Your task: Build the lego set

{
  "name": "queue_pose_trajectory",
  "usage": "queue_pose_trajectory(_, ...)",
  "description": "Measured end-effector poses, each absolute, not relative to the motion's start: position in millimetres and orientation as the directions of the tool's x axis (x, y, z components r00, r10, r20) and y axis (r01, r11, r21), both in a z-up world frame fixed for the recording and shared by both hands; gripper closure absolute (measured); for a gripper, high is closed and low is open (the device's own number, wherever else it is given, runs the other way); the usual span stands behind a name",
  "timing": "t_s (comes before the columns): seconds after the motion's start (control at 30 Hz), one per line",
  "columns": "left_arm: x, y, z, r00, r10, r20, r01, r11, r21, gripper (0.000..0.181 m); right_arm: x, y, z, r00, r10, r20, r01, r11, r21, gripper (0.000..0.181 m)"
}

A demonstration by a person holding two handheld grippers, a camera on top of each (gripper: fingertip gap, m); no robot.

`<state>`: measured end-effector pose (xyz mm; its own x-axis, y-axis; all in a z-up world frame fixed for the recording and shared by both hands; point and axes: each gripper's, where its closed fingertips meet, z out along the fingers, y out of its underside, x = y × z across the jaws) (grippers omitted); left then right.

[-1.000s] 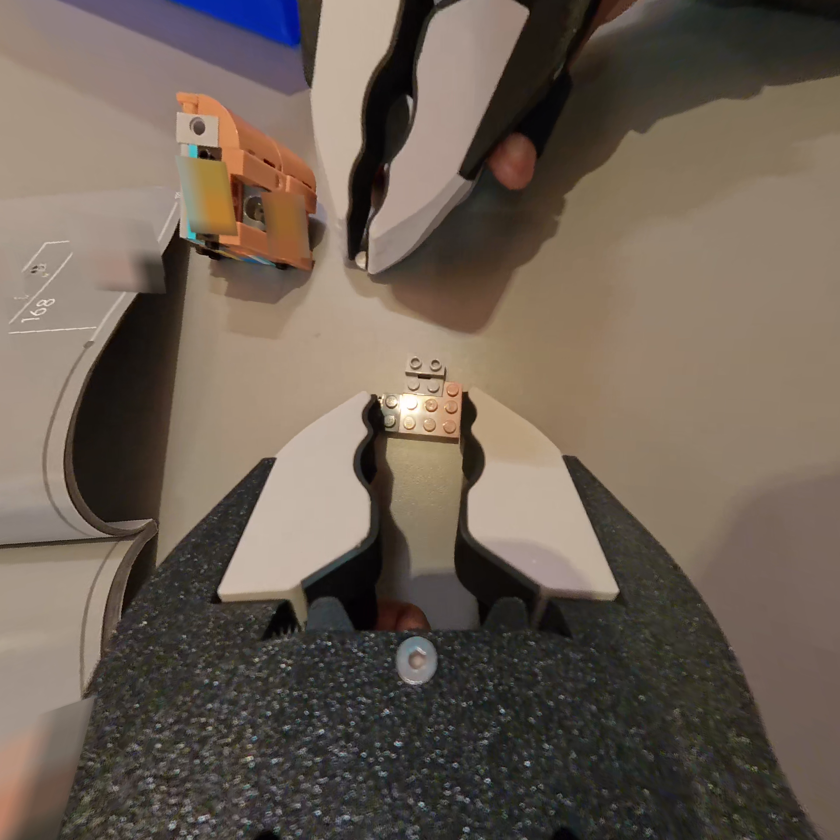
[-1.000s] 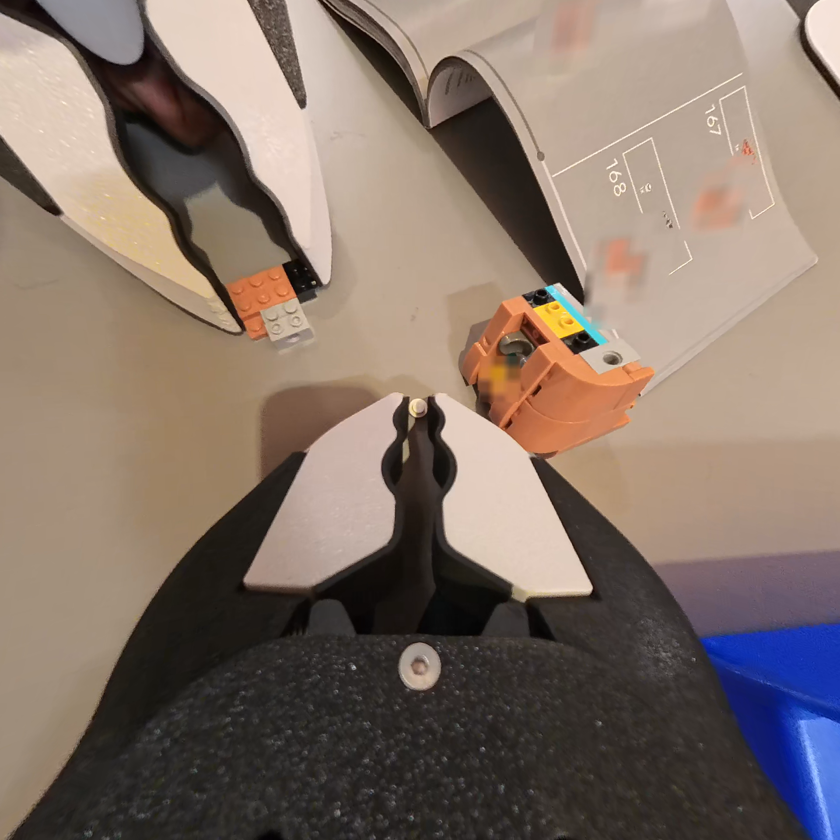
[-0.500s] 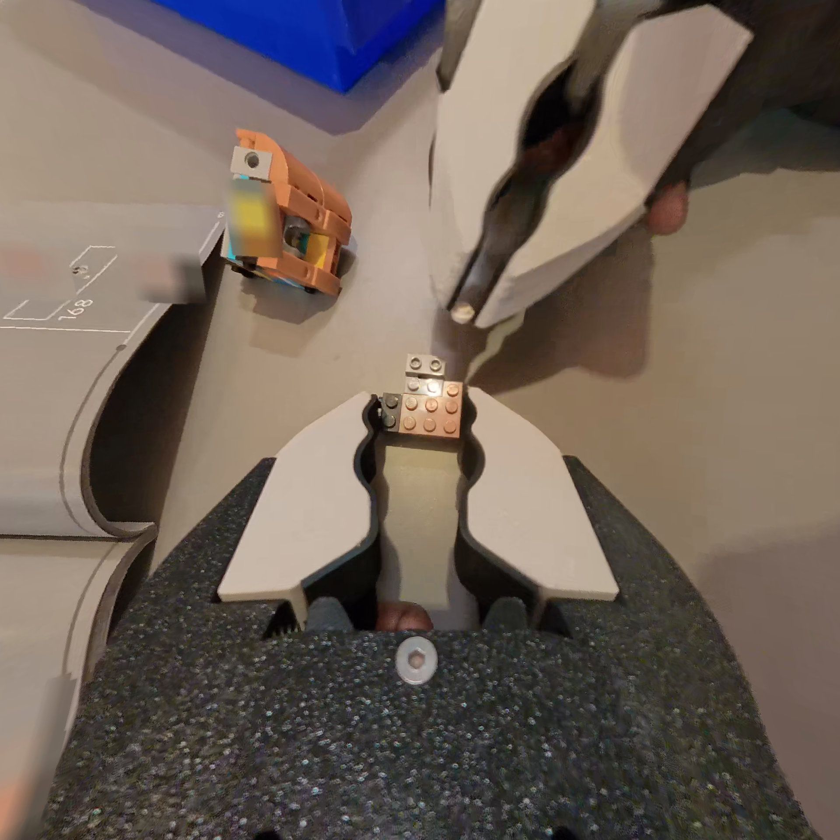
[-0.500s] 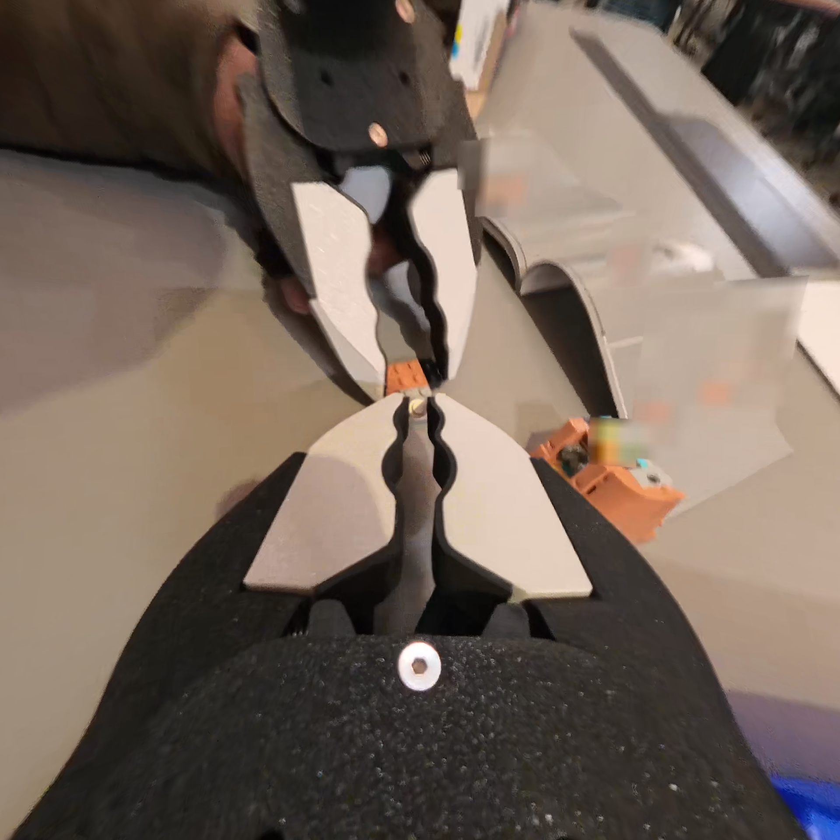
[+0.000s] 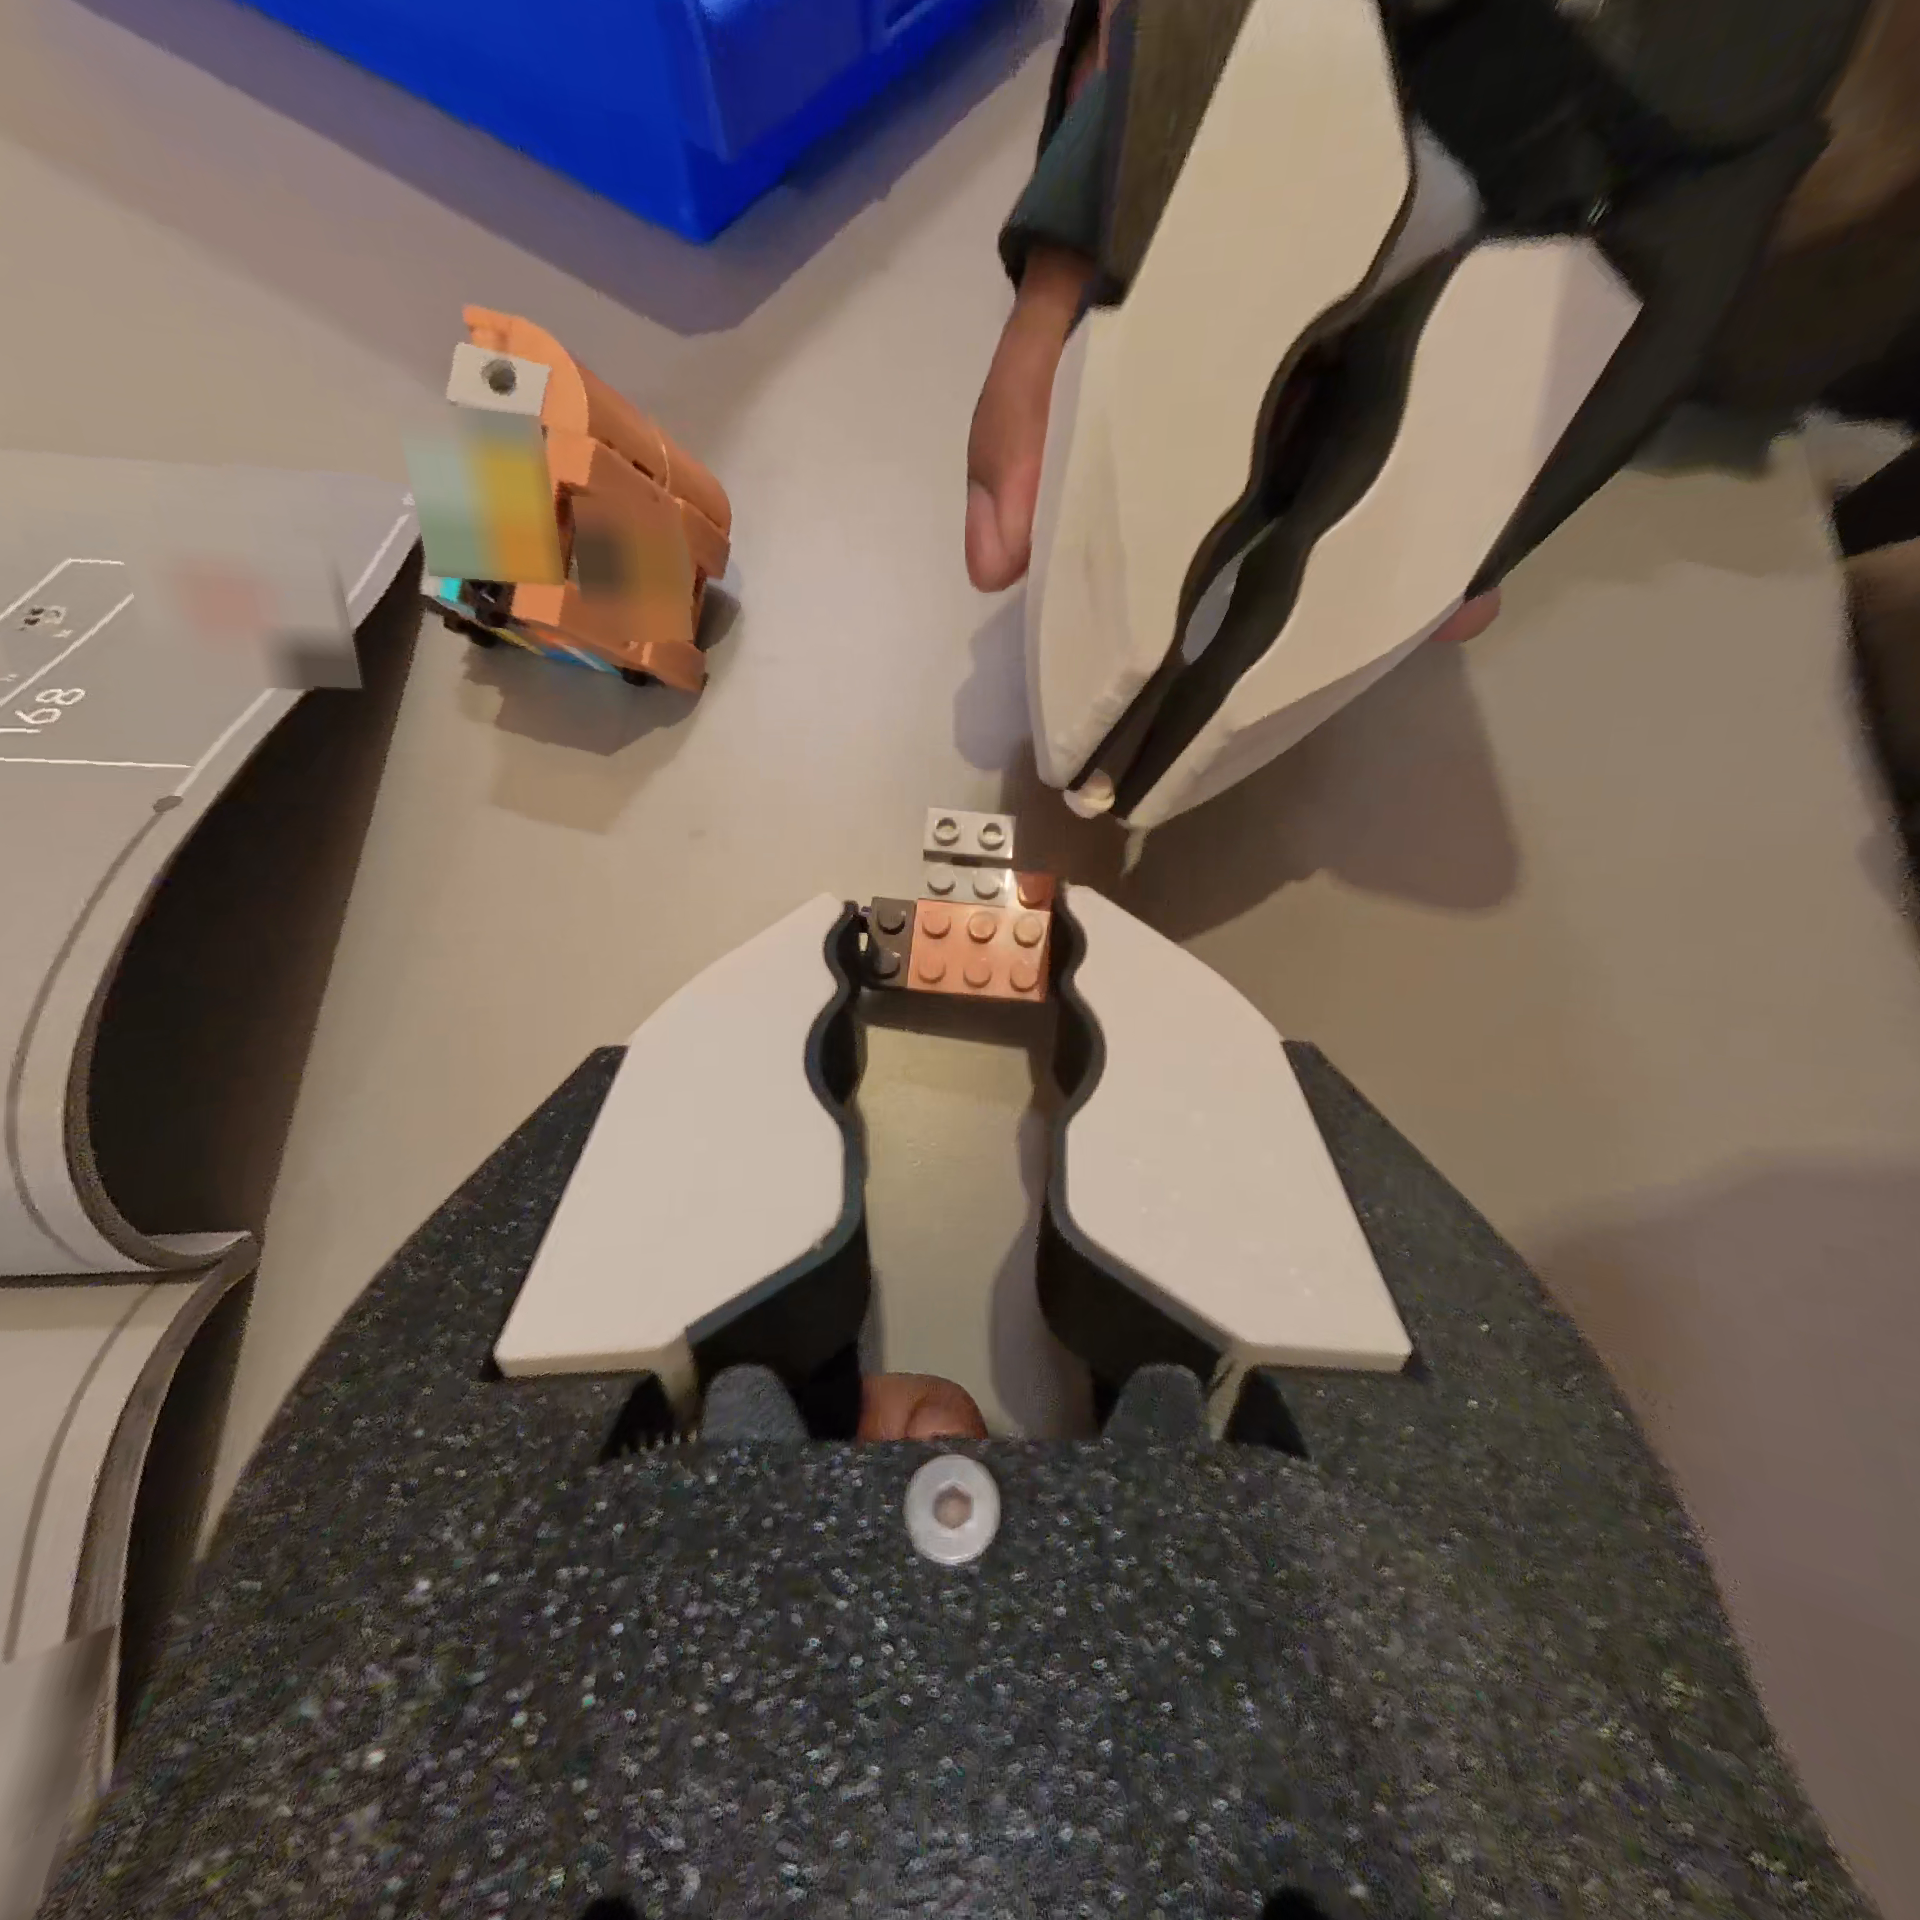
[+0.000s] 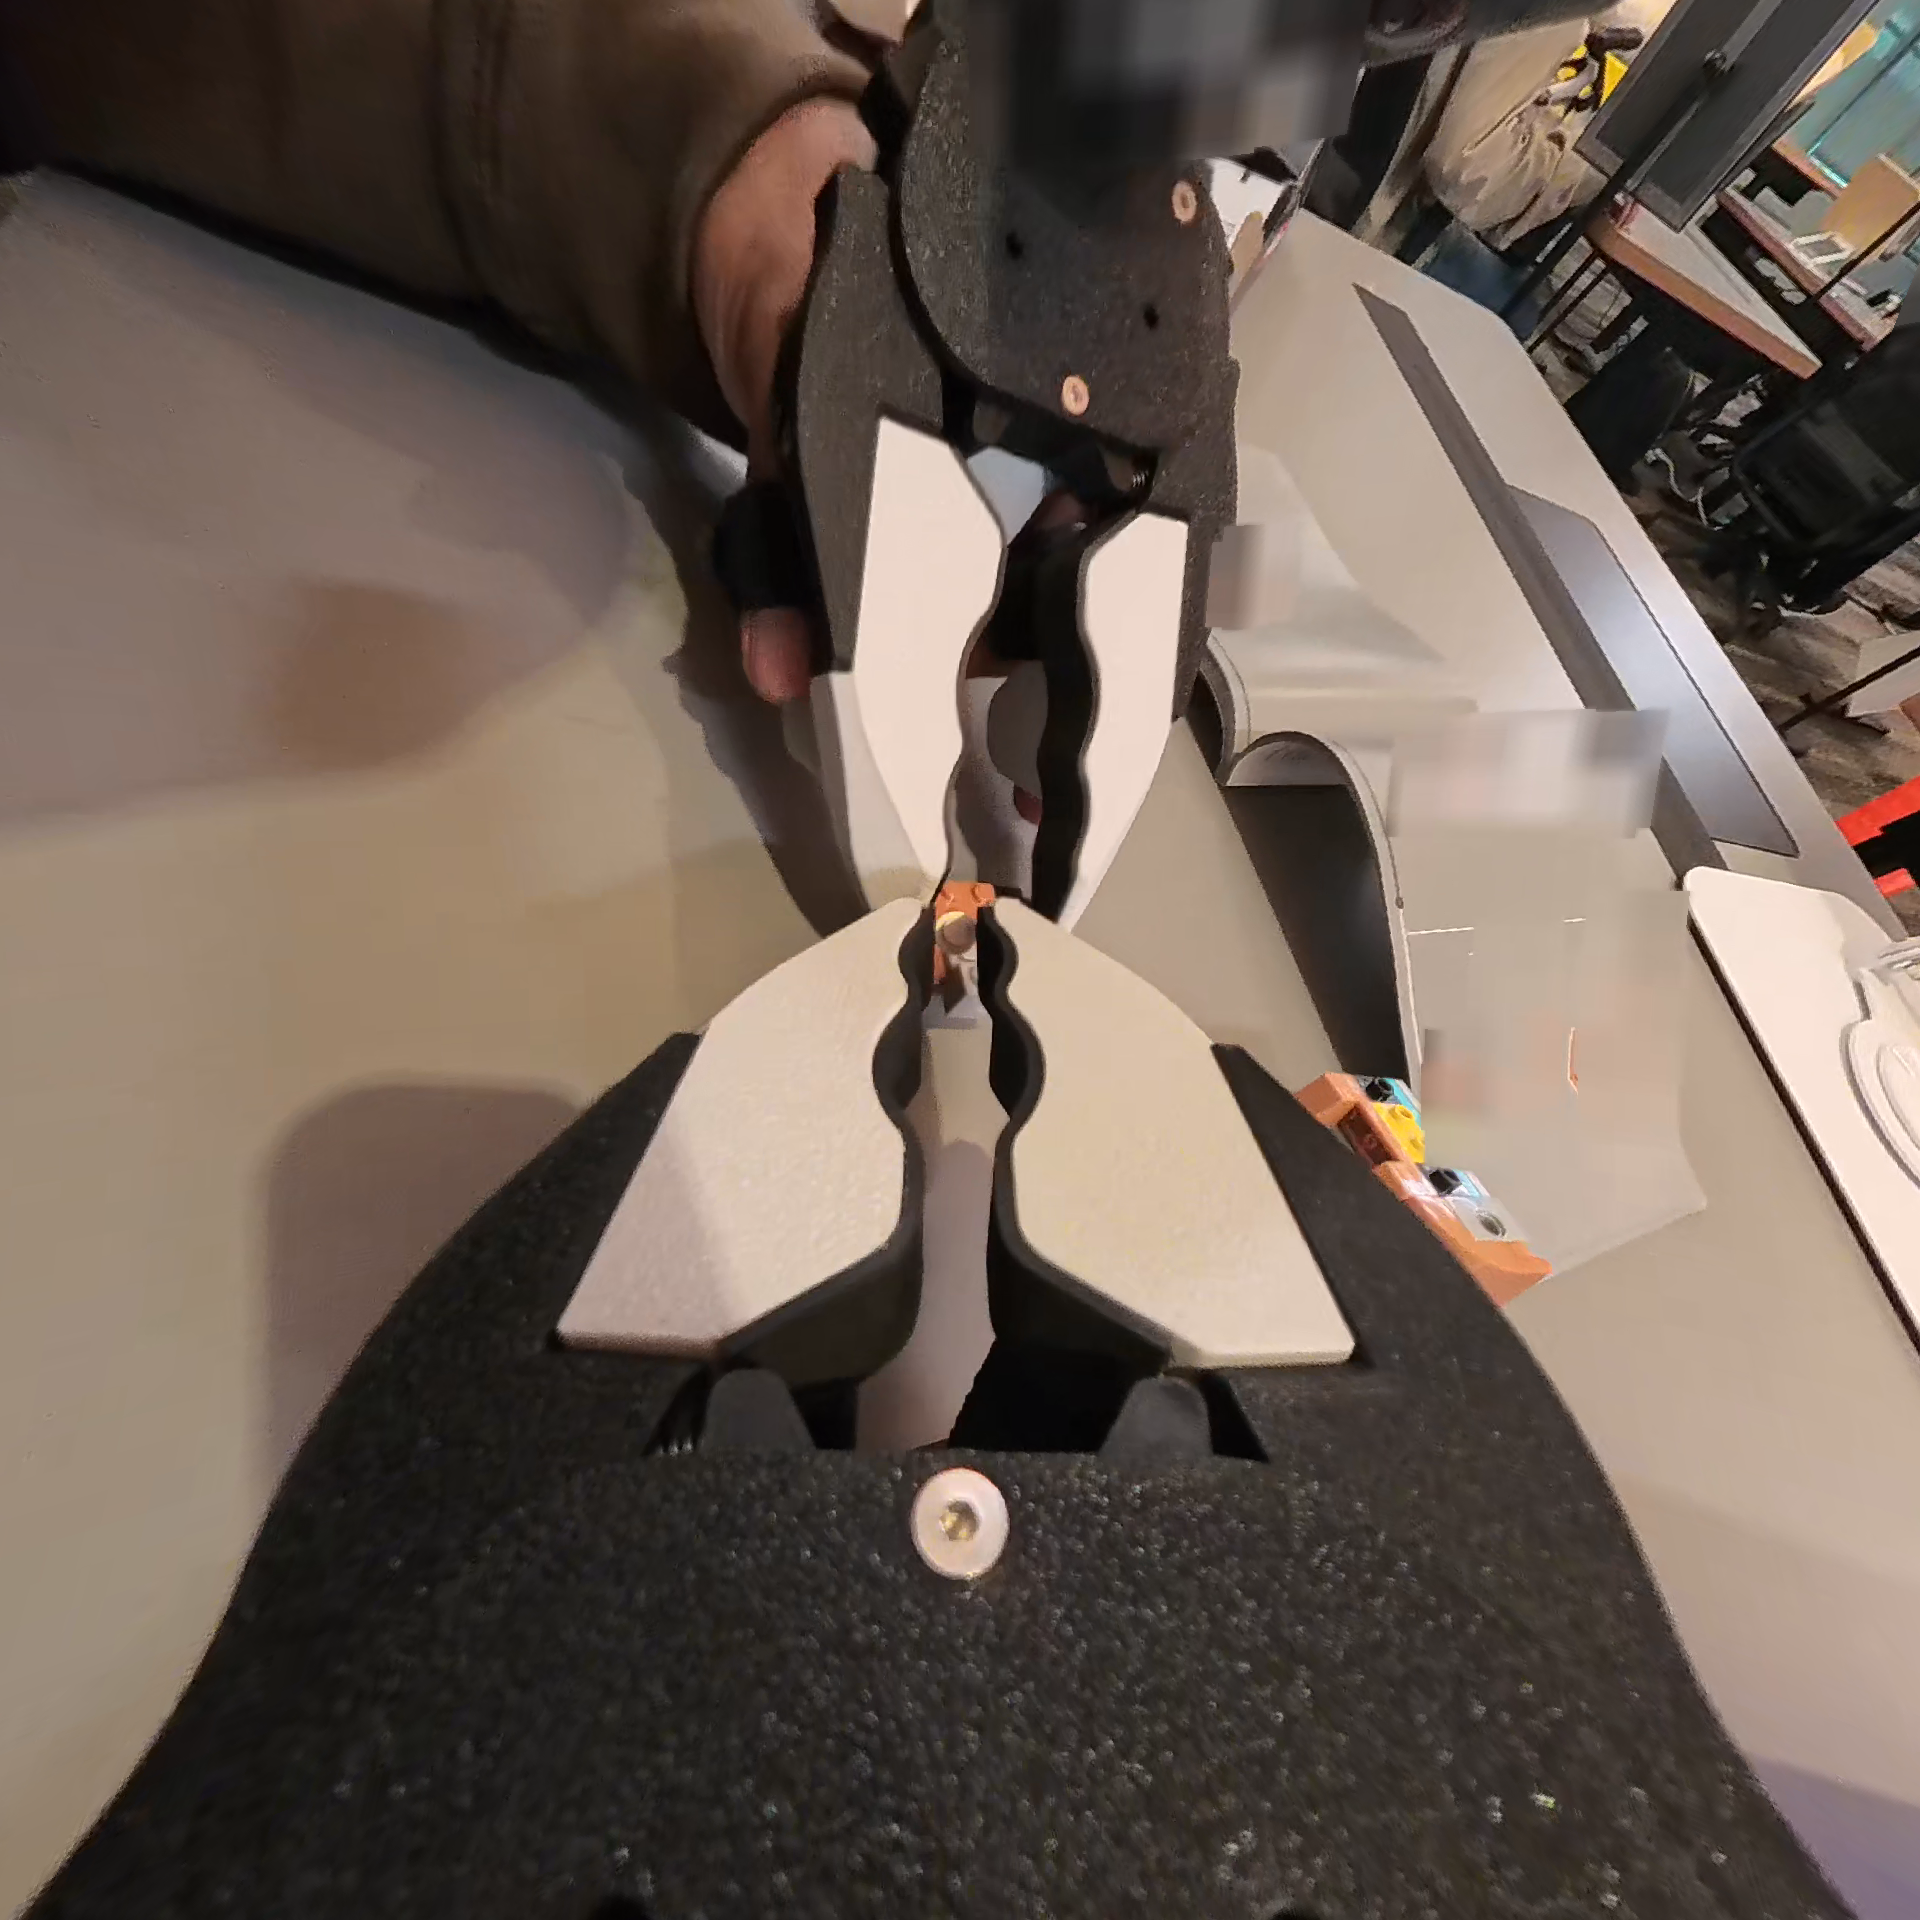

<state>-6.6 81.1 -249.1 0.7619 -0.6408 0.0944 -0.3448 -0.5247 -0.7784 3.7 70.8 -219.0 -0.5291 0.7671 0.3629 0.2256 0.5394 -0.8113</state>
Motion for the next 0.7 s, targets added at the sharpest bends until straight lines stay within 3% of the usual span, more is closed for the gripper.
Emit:
queue_pose_trajectory(0.17, -3.7, 75.7, -262.2, 0.737, -0.676, -0.014, -0.476, -0.505, -0.72, 0.146, 4.5, 73.4, -223.7, -0.533, 0.771, 0.349, 0.252, 0.539, -0.804, 0.174)
queue_pose_trajectory(0.47, -5.7, 63.0, -259.5, 0.654, -0.756, 0.008, -0.509, -0.448, -0.734, 0.13, 9.1, 72.4, -229.8, -0.567, 0.765, 0.305, 0.278, 0.526, -0.804, 0.174)
queue_pose_trajectory(0.7, -13.8, 68.6, -263.8, 0.64, -0.769, 0.003, -0.535, -0.448, -0.716, 0.133, 9.6, 67.1, -230.3, -0.589, 0.757, 0.284, 0.279, 0.52, -0.807, 0.174)
